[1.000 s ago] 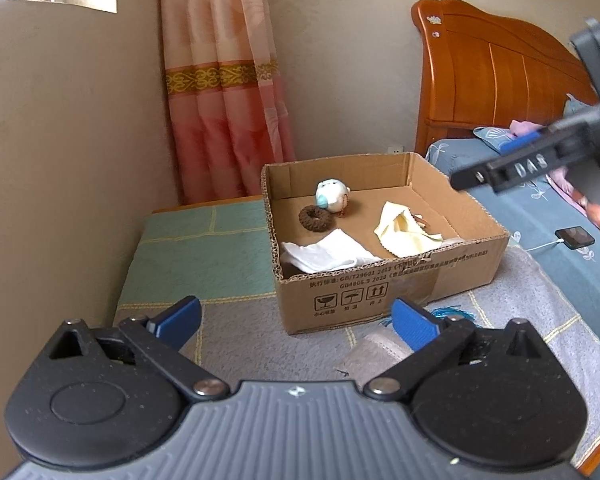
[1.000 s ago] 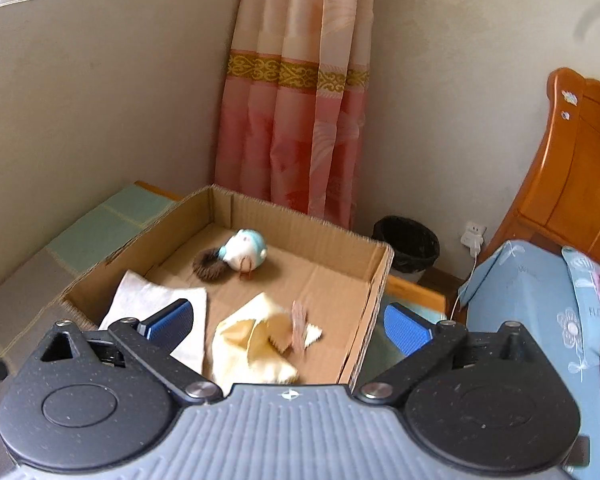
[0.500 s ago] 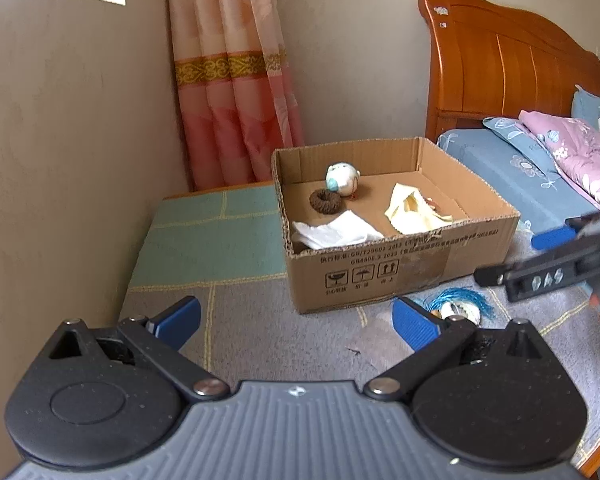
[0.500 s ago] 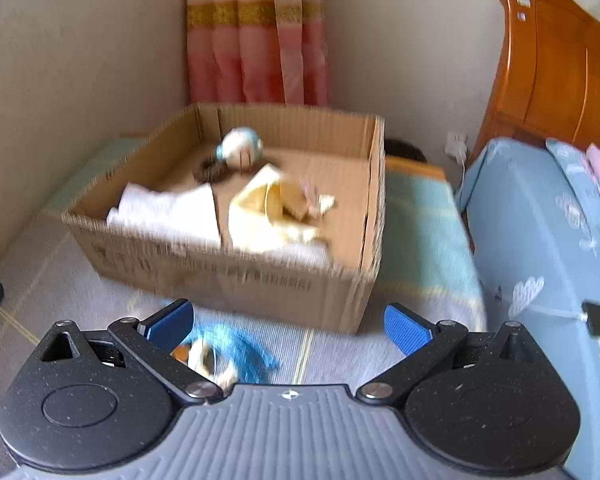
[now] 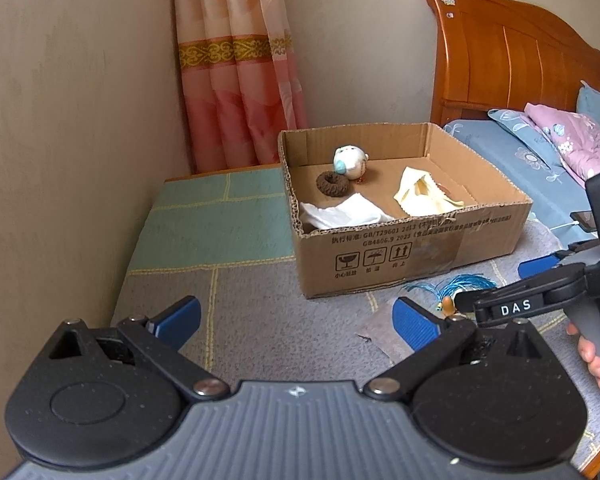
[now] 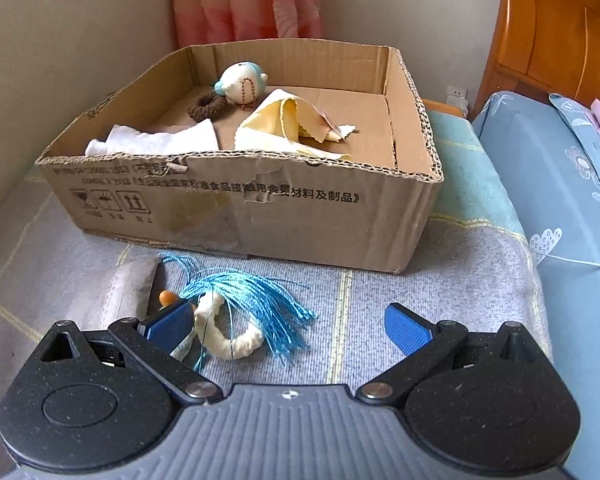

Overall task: Organize soft objects
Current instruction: 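Move both open grippers back toward the items on the blanket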

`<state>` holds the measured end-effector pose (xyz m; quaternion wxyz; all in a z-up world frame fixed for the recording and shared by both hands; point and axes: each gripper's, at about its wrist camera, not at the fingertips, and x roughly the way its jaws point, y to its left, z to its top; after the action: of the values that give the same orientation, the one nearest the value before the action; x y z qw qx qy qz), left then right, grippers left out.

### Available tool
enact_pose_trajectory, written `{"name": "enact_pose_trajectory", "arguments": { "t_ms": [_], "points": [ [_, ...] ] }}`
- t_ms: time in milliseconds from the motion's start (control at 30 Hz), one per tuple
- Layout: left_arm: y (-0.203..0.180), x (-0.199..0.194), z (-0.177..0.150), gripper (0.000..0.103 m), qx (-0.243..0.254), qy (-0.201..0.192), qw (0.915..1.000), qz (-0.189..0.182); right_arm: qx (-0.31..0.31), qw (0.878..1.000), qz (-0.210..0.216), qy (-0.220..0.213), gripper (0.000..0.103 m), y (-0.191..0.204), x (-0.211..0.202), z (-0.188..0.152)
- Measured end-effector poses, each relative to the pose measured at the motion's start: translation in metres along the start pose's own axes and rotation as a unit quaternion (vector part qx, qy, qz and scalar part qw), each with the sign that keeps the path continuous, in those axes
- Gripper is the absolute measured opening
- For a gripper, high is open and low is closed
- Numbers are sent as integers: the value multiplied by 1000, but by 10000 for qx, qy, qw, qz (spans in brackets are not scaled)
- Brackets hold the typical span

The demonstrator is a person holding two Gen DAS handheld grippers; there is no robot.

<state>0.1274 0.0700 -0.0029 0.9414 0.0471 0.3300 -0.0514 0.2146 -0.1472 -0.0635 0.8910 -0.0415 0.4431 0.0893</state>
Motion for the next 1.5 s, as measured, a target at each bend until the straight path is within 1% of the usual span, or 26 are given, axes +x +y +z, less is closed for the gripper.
{"name": "enact_pose_trajectory", "arguments": {
  "t_ms": [200,333,400,667,867,967,1167,1300,1433,1500],
  "points": [
    [-5,3,0,102,72,54,10000,-19,23,10000,-27,-23,103,2,6,4],
    [-9,2,-1,102,137,75,9999,-11,15,9999,-120,4,103,1,9,4],
    [-10,2,-1,102,156,79,9998,-14,27,9999,-128,14,103,-3,6,1],
    [-15,3,0,102,240,105,9996,-67,18,9992,-388,29,103,-21,-7,-11],
    [-18,4,-3,102,326,156,9992,-182,-171,9981,-587,88,103,-27,-13,-24],
    [-21,7,-5,102,350,250,9985,-353,-151,9983,-542,131,103,-30,-17,-28],
    [-35,23,-6,102,424,499,9959,-620,-261,9989,-375,60,103,-21,-15,-27],
    [-47,43,1,102,443,708,9946,-613,-201,9994,-289,10,103,-19,-14,-28],
    [-59,65,6,102,346,907,9932,-648,-179,9995,-259,-78,103,-20,-15,-32],
    [-65,74,7,102,339,1027,9925,-577,-202,9994,-240,-129,103,-20,-16,-34]
  ]
}}
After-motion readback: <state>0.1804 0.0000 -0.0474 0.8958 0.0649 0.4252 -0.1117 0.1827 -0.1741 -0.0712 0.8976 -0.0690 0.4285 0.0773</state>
